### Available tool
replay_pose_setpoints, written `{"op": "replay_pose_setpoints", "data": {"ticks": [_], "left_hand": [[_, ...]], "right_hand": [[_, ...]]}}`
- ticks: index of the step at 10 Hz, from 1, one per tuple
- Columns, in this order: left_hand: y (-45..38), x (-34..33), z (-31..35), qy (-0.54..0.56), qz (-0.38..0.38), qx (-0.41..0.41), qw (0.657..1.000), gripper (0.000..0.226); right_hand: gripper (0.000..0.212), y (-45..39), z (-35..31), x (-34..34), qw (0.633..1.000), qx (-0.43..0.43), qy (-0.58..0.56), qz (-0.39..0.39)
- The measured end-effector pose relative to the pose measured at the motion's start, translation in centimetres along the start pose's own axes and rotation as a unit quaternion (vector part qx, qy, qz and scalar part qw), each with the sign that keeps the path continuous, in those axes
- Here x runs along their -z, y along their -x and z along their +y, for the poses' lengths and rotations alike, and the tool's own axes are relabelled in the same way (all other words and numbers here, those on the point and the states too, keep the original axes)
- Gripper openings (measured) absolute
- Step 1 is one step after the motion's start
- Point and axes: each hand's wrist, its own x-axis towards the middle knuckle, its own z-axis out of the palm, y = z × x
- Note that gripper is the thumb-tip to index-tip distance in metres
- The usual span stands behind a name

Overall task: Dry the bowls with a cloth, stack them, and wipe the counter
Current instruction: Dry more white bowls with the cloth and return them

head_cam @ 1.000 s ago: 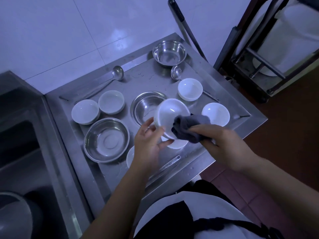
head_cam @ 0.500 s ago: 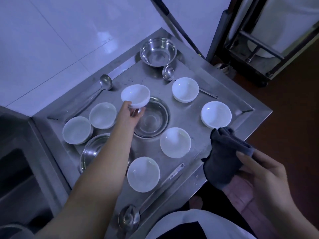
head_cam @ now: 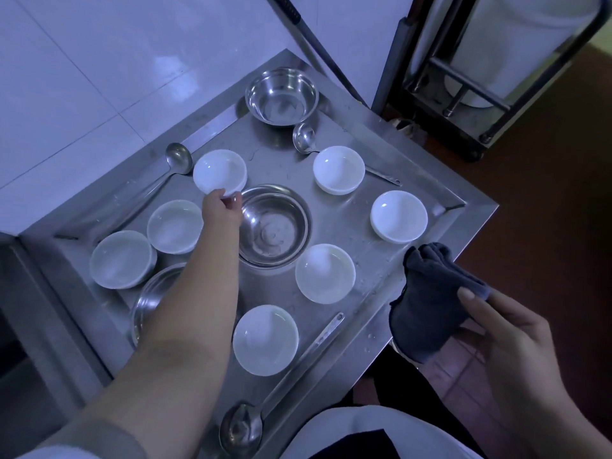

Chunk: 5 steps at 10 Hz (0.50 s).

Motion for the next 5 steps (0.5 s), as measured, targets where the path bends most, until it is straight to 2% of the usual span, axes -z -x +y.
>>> {"op": "replay_pose_setpoints", "data": {"ticks": [1,2,3,4,5], "left_hand": [[2.7,0.4,1.2,0.101,-0.015,0.003,0.995,0.012],[9.9,0.7,4.1,0.288,-0.112,0.057,0.949,0.017],[17.7,1.7,4.6,0.177,-0.363,-0.076,0.912,0.057],[23.4,2.5,3.7,0.061,-0.527,-0.165,0.831,0.097],[25.9,2.7,4.4,0.11,-0.513,-0.162,0.836,0.097]], "right_hand": [[0.024,-0.5,0.5,0.2,0.999,0.009,0.036,-0.017],[0.026,-0.7,0.3,0.1,0.995,0.033,0.074,-0.053],[0.026,-0.7,-0.7,-0.4,0.987,0.029,0.103,-0.117],[0.032,-1.0,-2.0,-0.5,0.966,0.025,0.142,-0.215],[0.053,-1.2,-3.6,-0.6,0.942,-0.008,0.153,-0.299]]}}
